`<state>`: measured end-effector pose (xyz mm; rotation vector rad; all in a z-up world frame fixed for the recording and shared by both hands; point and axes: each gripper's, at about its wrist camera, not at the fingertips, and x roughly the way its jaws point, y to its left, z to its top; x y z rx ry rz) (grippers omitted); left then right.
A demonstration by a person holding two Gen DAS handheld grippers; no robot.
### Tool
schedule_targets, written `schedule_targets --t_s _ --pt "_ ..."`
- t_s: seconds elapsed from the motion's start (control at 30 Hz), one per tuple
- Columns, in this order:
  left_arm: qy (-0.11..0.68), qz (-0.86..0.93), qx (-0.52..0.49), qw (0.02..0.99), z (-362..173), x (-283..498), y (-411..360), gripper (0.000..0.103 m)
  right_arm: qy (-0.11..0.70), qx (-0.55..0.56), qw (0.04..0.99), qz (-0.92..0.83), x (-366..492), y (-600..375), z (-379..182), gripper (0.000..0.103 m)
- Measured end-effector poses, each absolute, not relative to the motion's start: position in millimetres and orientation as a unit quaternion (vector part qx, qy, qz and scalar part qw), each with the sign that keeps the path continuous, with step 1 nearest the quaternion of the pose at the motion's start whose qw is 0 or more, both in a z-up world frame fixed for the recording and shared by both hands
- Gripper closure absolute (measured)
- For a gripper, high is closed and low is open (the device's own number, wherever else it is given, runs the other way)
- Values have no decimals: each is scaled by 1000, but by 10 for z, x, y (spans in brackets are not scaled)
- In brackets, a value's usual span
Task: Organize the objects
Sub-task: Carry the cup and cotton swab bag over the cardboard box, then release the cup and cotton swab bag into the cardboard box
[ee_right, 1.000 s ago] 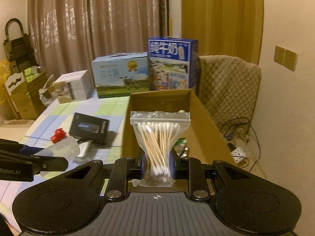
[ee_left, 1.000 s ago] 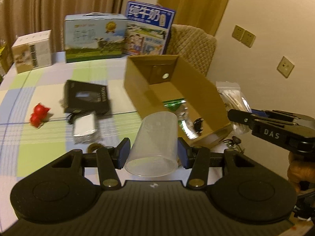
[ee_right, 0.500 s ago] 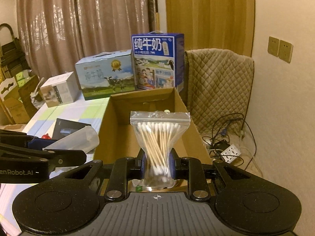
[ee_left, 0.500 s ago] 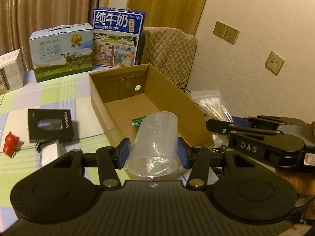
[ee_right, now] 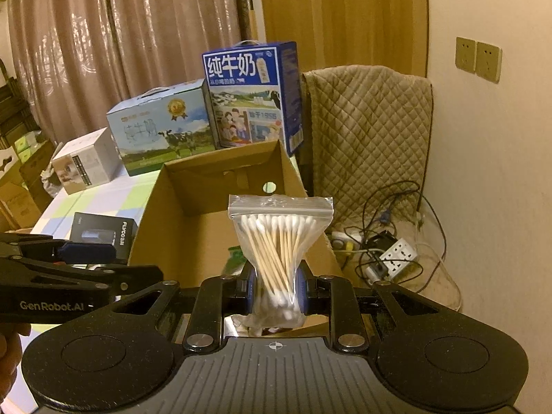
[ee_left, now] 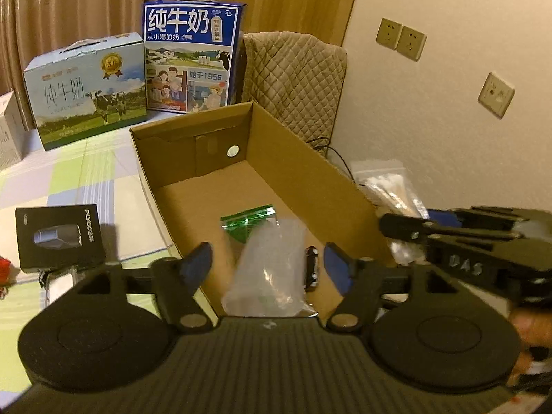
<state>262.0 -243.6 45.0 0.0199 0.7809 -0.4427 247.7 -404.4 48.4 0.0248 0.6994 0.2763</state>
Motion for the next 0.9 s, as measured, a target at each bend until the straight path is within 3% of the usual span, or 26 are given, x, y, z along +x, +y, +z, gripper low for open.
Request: schedule_targets --t_s 0.53,0.57,0.6,0.67,0.9 --pt "385 -190 4 903 422 2616 -2141 37 348 49 922 162 2638 -3968 463 82" --pt "385 -189 2 903 427 2618 -2123 37 346 63 921 169 2673 -3982 458 76" --pt "385 -188 1 904 431 2619 -2110 37 344 77 919 176 2704 -4004 453 56" --pt "385 -187 2 904 435 2621 -2102 37 336 99 921 172 2732 -4048 464 31" --pt "386 -181 -3 905 430 2576 -2014 37 332 82 925 167 2663 -4062 536 31"
